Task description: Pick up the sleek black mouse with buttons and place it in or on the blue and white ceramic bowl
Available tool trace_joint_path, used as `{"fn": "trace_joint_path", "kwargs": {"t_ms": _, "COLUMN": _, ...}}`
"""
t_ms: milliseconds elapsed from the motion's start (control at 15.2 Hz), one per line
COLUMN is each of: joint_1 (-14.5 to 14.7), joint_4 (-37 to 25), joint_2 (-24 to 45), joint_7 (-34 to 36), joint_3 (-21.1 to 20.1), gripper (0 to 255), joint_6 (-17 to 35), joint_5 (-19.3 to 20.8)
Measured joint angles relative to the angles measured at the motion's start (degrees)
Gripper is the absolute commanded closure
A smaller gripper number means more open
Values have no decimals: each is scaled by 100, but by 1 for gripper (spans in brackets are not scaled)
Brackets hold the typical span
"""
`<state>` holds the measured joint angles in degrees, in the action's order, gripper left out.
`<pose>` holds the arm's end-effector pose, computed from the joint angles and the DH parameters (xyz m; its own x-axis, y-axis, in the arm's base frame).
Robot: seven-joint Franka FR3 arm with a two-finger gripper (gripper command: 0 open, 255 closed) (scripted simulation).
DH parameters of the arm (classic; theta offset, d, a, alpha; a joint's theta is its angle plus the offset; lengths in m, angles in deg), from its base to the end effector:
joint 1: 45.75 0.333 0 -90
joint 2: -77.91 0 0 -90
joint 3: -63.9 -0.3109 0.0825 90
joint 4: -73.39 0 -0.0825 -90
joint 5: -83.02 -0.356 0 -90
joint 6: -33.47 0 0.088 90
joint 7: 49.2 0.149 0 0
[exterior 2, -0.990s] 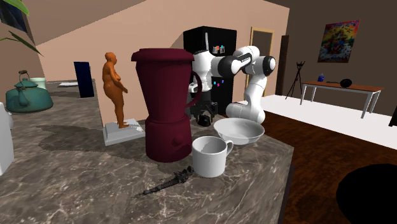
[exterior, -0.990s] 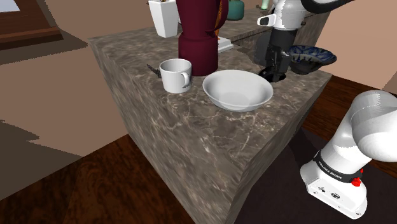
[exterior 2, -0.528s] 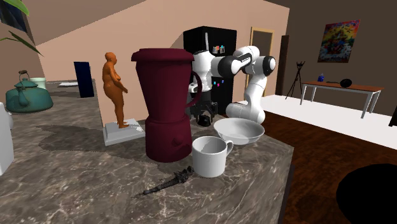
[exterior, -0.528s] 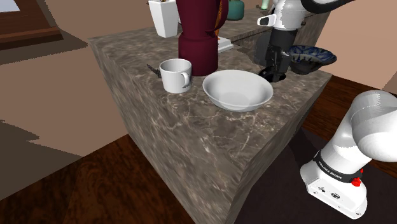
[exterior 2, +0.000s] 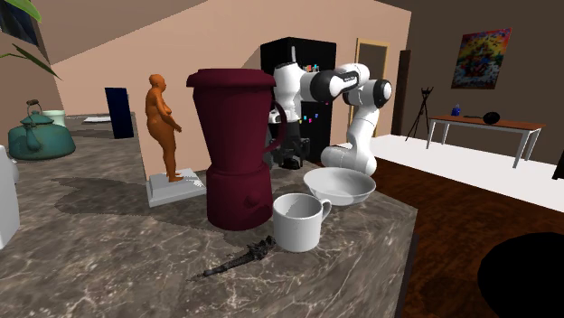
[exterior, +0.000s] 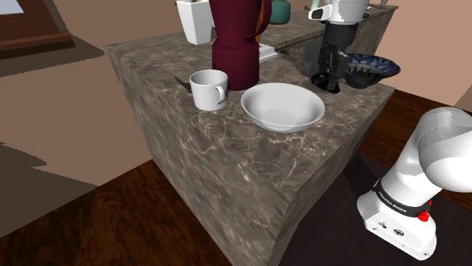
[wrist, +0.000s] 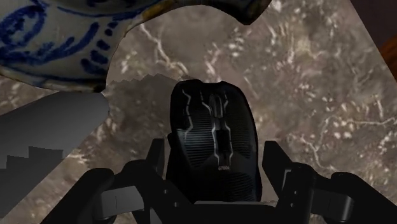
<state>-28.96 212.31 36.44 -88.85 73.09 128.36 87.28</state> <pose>0.3024 0.0240 0.4999 0.6402 0.7680 -0.0182 0.7662 -0.6401 -0.0570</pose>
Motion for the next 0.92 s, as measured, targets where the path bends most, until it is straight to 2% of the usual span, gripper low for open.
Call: {"fn": "trace_joint_path", "kwargs": {"t_ms": 924, "joint_1": 44, "joint_4": -1244, "joint_2": 238, "joint_7": -8, "joint_3": -58, "gripper": 255, "joint_6": -1006, "joint_5": -69}}
